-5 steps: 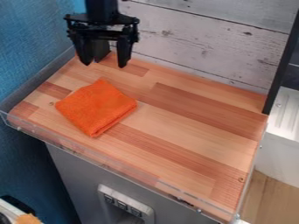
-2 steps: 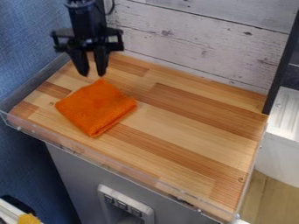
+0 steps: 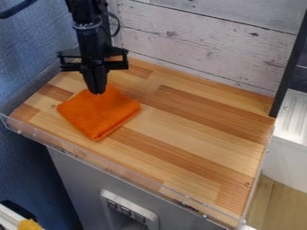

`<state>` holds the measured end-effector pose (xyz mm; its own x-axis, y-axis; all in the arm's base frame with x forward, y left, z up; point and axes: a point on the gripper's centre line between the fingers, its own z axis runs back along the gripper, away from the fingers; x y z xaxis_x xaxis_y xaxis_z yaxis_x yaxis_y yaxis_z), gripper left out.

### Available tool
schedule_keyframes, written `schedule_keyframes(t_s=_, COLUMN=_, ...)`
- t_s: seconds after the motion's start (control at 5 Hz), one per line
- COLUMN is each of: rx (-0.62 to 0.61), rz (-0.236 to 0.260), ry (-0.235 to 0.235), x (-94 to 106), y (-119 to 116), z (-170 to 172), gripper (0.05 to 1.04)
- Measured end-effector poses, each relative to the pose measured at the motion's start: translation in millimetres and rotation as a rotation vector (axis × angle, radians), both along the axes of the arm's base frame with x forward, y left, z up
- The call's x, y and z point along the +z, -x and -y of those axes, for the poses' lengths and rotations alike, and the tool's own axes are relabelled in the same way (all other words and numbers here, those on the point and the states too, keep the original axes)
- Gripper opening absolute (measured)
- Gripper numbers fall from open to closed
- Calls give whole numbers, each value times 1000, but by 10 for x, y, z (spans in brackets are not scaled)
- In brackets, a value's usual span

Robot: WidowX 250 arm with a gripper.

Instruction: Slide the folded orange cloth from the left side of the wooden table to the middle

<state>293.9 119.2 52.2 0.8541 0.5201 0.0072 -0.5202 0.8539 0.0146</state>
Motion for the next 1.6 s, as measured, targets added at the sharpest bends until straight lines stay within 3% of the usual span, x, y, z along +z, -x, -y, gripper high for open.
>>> schedule_keyframes(t_s=0.4, rx=-14, rz=-32, ry=4, x=-296, y=10, z=-10, gripper=62)
schedule_keyframes(t_s=1.0, rx=-51, rz=-10, ry=31, x=-427, y=0, z=141, gripper=62)
schedule_keyframes(t_s=1.6, rx=-293, rz=25, ry=38, x=-439, y=-169, z=761, gripper=62)
